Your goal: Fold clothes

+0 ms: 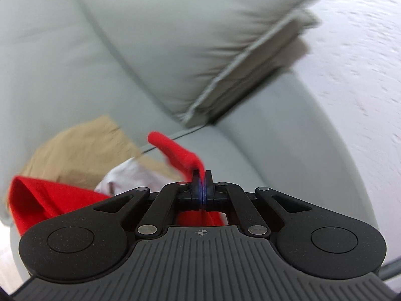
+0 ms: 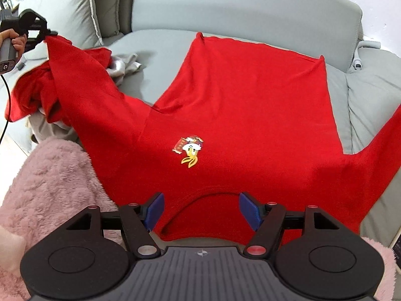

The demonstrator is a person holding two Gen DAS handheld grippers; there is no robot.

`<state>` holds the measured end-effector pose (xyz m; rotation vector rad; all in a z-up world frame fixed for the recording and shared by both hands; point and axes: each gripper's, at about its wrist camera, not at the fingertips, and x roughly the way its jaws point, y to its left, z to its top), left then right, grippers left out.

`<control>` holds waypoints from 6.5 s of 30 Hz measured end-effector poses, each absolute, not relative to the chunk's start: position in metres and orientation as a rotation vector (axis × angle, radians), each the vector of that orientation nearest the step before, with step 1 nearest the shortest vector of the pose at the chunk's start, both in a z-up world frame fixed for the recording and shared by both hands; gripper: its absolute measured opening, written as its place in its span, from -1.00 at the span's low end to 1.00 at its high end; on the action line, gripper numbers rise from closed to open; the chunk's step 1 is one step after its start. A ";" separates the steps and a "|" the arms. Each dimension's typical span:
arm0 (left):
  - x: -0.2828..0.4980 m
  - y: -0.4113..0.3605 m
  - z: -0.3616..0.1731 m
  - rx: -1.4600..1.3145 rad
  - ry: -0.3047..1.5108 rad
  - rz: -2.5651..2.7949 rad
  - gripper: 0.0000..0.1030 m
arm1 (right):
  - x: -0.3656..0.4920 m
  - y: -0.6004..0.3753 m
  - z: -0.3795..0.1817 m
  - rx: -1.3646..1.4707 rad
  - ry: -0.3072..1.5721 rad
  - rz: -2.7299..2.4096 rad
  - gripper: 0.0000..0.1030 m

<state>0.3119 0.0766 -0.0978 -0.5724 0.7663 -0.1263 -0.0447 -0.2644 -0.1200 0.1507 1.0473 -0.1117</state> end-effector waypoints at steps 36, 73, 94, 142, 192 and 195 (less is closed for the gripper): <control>-0.025 -0.402 -0.156 0.372 0.933 -0.790 -0.68 | -0.199 -0.422 -0.113 0.583 0.716 -0.447 0.32; 0.039 -0.148 -0.194 0.138 1.159 -0.536 0.13 | -0.087 -0.455 -0.184 0.462 1.053 -0.398 -0.61; 0.040 -0.129 -0.192 0.034 1.150 -0.510 0.13 | -0.075 -0.471 -0.128 0.022 0.919 -0.469 -0.87; 0.119 -0.135 -0.214 0.175 1.196 -0.293 -0.84 | -0.097 -0.412 -0.166 0.135 0.938 -0.326 -0.25; 0.047 -0.144 -0.179 0.234 1.122 -0.396 0.11 | -0.106 -0.414 -0.159 0.137 0.926 -0.312 -0.15; 0.037 -0.154 -0.168 0.243 1.060 -0.440 0.06 | -0.095 -0.409 -0.159 0.136 0.954 -0.264 -0.15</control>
